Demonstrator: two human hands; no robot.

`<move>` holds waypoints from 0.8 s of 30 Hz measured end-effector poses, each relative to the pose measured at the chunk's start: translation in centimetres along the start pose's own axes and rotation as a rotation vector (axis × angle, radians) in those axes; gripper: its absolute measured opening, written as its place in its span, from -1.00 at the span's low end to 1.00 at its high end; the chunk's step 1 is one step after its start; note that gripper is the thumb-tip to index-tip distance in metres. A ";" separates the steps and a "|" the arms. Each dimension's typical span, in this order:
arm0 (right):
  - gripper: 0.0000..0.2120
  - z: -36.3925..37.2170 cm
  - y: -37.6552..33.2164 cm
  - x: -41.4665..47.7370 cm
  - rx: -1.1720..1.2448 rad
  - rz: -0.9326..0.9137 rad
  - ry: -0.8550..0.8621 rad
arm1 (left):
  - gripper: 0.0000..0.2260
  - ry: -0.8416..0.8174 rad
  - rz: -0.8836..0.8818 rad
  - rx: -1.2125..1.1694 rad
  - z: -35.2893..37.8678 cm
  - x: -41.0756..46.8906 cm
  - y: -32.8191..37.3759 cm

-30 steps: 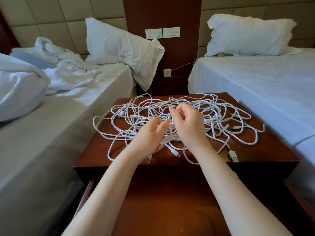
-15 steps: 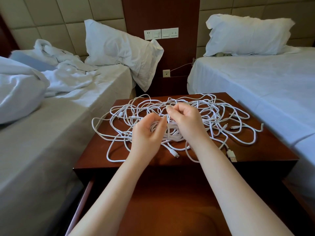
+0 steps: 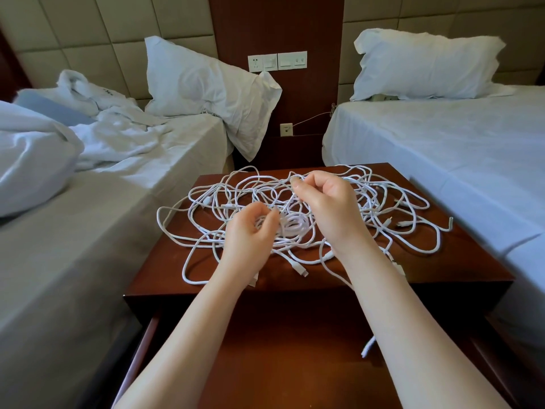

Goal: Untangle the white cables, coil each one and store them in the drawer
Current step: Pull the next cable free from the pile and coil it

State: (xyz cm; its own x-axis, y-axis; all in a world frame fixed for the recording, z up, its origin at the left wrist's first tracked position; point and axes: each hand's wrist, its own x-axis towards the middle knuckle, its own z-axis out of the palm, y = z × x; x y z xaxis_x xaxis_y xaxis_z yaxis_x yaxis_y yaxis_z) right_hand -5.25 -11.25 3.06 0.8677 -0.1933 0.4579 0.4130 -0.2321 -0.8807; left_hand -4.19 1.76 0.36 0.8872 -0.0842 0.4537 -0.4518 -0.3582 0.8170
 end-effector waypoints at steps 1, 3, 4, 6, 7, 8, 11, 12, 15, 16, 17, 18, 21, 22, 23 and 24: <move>-0.65 0.1 -0.3 -0.1 0.007 -0.003 -0.017 | -0.73 0.032 -0.014 0.005 0.0 0.1 0.0; -0.66 0.2 -1.0 -0.4 0.032 -0.021 -0.086 | -0.71 0.097 -0.030 0.022 -0.1 0.2 0.0; -0.67 0.3 -1.3 -0.6 0.044 -0.031 -0.144 | -0.71 0.130 -0.043 0.023 -0.2 0.3 -0.1; -0.70 0.4 -1.7 -1.0 0.040 -0.033 -0.282 | -0.72 0.208 -0.087 -0.016 -0.8 0.7 -0.2; -0.72 0.4 -1.8 -1.2 0.025 -0.031 -0.348 | -0.72 0.250 -0.110 -0.045 -1.2 0.9 -0.3; -0.74 0.5 -1.8 -1.3 0.010 -0.030 -0.403 | -0.72 0.293 -0.127 -0.070 -1.6 1.2 -0.5; -0.79 0.9 -1.6 -1.7 0.015 -0.008 -0.510 | -0.72 0.391 -0.123 -0.136 -2.2 1.4 -0.5; -0.79 1.2 -1.5 -1.7 0.023 0.006 -0.530 | -0.73 0.418 -0.115 -0.155 -2.3 1.4 -0.5; -0.80 1.6 -1.0 -1.9 0.018 0.045 -0.581 | -0.83 0.474 -0.129 -0.209 -2.4 1.3 -0.1; -0.80 1.6 -0.8 -1.9 0.013 0.054 -0.598 | -0.85 0.472 -0.135 -0.243 -2.3 1.3 0.0; -0.79 1.6 -0.8 -1.8 0.005 0.063 -0.613 | -0.87 0.464 -0.142 -0.278 -2.4 1.3 0.1; -0.79 1.6 -0.8 -1.8 -0.005 0.074 -0.623 | -0.86 0.454 -0.144 -0.309 -2.5 1.3 0.2; -0.82 1.5 -0.6 -1.8 0.004 0.114 -0.605 | -0.82 0.404 -0.144 -0.380 -2.7 1.4 0.6; -0.83 1.5 -0.5 -1.8 0.012 0.119 -0.581 | -0.80 0.369 -0.145 -0.420 -2.7 1.4 0.9; -0.85 1.6 -0.2 -1.9 0.016 0.116 -0.554 | -0.78 0.330 -0.143 -0.456 -2.7 1.4 1.3; -0.85 1.6 0.1 -1.8 0.024 0.114 -0.529 | -0.76 0.290 -0.135 -0.484 -2.6 1.3 1.6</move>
State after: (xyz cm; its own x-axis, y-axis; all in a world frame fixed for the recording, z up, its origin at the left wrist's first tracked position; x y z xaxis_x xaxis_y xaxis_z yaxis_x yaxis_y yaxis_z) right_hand -6.37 -9.37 1.93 0.9258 0.2915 0.2408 0.3087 -0.2148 -0.9266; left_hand -4.02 3.53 3.17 0.9090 0.2151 0.3571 -0.3880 0.1232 0.9134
